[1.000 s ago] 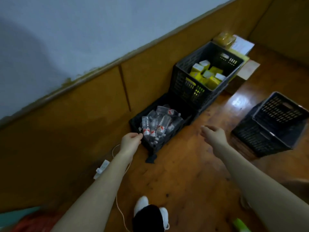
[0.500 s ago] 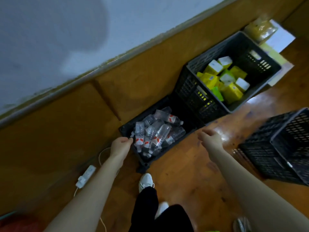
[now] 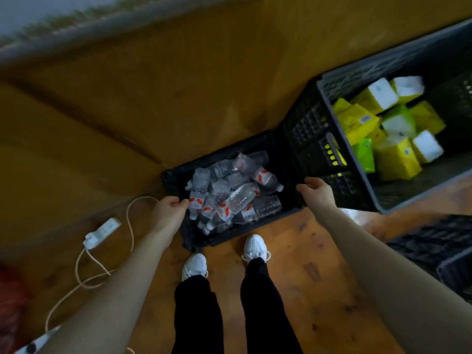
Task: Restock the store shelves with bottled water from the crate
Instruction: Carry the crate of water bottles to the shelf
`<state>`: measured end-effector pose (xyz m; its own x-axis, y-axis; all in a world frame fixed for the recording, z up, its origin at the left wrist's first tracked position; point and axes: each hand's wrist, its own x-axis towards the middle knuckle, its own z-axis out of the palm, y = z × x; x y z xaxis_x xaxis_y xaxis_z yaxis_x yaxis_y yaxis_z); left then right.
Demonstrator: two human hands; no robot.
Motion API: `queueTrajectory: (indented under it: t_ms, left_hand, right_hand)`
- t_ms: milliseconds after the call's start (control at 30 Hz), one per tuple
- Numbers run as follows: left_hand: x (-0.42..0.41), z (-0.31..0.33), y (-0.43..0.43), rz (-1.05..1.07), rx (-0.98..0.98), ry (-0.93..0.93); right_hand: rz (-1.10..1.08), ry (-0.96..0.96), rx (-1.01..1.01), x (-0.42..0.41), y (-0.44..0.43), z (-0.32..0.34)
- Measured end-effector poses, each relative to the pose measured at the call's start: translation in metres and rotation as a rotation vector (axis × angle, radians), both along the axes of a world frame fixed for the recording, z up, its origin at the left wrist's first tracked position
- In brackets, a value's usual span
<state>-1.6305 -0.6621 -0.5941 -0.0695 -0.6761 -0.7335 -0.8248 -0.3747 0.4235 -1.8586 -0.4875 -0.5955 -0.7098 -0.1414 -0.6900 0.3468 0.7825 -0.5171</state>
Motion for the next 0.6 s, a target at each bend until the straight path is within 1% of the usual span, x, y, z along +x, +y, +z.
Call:
queueTrajectory:
  t_ms: [167, 233, 300, 433, 500, 600]
  left_hand:
    - [-0.003, -0.058, 0.013, 0.079, 0.009, -0.055]
    - [-0.001, -0.093, 0.013, 0.099, -0.005, -0.092]
    - [0.004, -0.129, 0.011, 0.104, -0.03, -0.127]
    - [0.023, -0.199, 0.002, 0.152, -0.114, -0.206]
    - [0.032, -0.225, -0.002, 0.193, -0.12, -0.257]
    - [0.044, -0.255, -0.007, 0.283, -0.11, -0.284]
  right_hand:
    - [0.151, -0.007, 0.078, -0.031, 0.0, -0.066]
    - [0.242, 0.016, 0.118, -0.04, -0.004, -0.102]
    - [0.282, 0.032, 0.128, -0.046, -0.006, -0.14]
    - [0.384, 0.131, 0.19, -0.051, -0.014, -0.205]
    - [0.44, 0.208, 0.215, -0.051, -0.018, -0.223]
    - [0.498, 0.313, 0.259, -0.053, -0.027, -0.244]
